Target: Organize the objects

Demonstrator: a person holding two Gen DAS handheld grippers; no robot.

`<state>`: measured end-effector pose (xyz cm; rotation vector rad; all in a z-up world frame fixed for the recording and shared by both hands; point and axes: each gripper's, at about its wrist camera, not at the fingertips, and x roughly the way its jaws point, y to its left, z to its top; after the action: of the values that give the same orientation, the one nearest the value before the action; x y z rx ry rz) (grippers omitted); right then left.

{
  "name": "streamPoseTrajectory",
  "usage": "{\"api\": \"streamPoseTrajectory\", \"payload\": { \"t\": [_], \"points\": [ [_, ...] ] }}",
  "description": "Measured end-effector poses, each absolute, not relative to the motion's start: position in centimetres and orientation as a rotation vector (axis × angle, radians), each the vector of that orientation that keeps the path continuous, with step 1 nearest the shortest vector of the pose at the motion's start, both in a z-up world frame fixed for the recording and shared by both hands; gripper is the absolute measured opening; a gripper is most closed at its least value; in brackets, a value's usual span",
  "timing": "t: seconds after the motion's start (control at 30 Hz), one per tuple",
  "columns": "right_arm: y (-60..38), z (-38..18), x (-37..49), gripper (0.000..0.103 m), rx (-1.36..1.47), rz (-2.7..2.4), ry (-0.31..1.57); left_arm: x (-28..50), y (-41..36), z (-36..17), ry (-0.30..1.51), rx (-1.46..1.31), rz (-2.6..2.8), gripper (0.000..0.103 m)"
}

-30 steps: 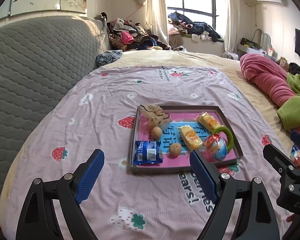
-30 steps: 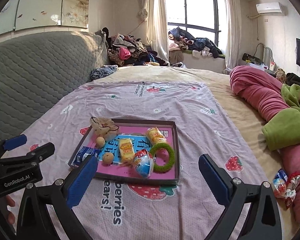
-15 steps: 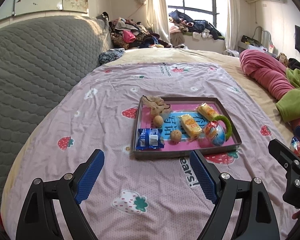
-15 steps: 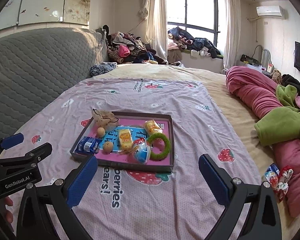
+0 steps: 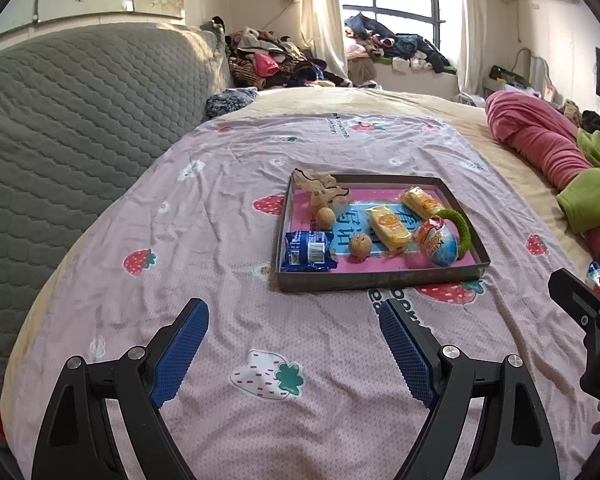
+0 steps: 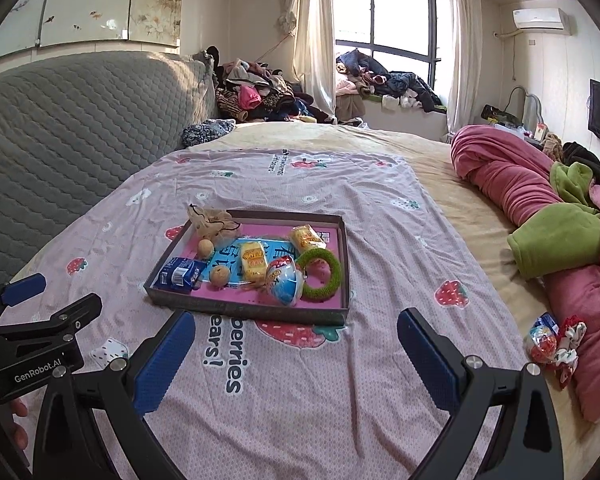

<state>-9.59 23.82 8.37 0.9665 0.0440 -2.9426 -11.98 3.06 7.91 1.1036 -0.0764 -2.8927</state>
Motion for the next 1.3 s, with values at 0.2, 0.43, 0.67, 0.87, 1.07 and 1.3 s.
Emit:
{"api": "streamPoseTrajectory", "payload": {
  "t": [0.2,0.43,0.67,0.87,1.07,1.3],
  "points": [
    [24.1,7.8,-9.0,0.102,0.969,-2.95,0.051,-11.2,3.3,7.1,-0.088,1.11,-2.895,0.088],
    [24.3,6.9,-8.3,0.102,0.984,-2.946,0.051,-10.3,3.1,5.9,-0.076,1.136,-2.889,0.088],
    [24.6,5.5,-7.7,0.102,1.01,-2.939,0.037,-9.5,2.7,4.9,-0.045,1.15,-2.906,0.088],
    [24.8,4.2,-7.1,0.102,1.035,-2.921,0.022,-9.1,2.7,3.7,-0.066,1.172,-2.892,0.088],
    [25.0,2.5,-6.5,0.102,1.083,-2.905,0.017,-8.2,2.8,2.6,-0.097,1.173,-2.89,0.088],
    [25.3,1.0,-5.9,0.102,1.12,-2.893,0.039,-7.4,3.0,1.3,-0.104,1.179,-2.902,0.088]
  ]
}}
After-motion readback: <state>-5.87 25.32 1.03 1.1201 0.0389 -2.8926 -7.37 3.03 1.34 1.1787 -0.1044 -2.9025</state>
